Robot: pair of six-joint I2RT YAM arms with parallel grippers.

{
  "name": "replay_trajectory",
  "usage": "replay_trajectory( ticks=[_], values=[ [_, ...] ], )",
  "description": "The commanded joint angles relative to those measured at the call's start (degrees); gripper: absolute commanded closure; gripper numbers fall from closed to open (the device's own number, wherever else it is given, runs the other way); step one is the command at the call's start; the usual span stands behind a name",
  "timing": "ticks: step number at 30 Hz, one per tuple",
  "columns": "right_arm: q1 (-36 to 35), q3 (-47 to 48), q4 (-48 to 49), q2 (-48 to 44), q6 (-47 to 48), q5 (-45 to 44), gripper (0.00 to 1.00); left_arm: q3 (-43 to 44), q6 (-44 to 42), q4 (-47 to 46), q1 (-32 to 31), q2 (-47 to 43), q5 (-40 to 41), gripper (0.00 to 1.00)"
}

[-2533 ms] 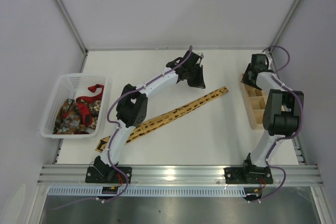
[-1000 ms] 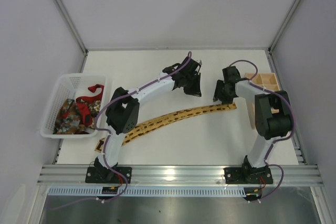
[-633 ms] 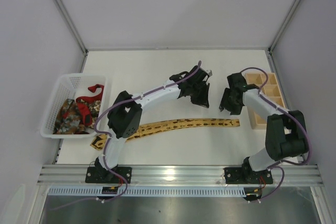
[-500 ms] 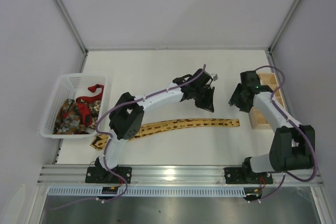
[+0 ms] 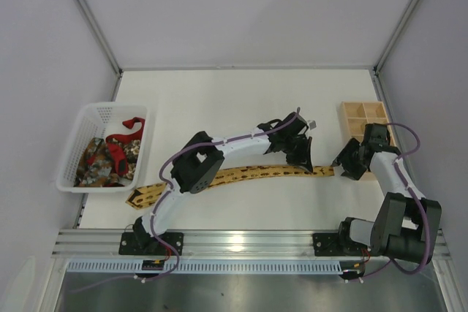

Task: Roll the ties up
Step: Roll the tie

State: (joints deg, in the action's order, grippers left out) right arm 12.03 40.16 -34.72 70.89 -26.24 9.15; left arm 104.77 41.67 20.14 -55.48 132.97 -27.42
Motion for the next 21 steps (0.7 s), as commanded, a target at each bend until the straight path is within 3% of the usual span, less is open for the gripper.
replay_trajectory(
  ticks=[1, 21],
  values=[
    [0.6, -0.7, 4.0, -1.8, 2.0, 4.8, 0.44, 3.5, 3.4, -3.3, -0.6, 0.7, -1.0, 1.00],
    [2.6, -1.8, 6.0, -0.1, 3.3, 3.7, 0.45, 11.0, 3.0, 1.2, -0.2, 7.9, 1.7, 1.00]
  ],
)
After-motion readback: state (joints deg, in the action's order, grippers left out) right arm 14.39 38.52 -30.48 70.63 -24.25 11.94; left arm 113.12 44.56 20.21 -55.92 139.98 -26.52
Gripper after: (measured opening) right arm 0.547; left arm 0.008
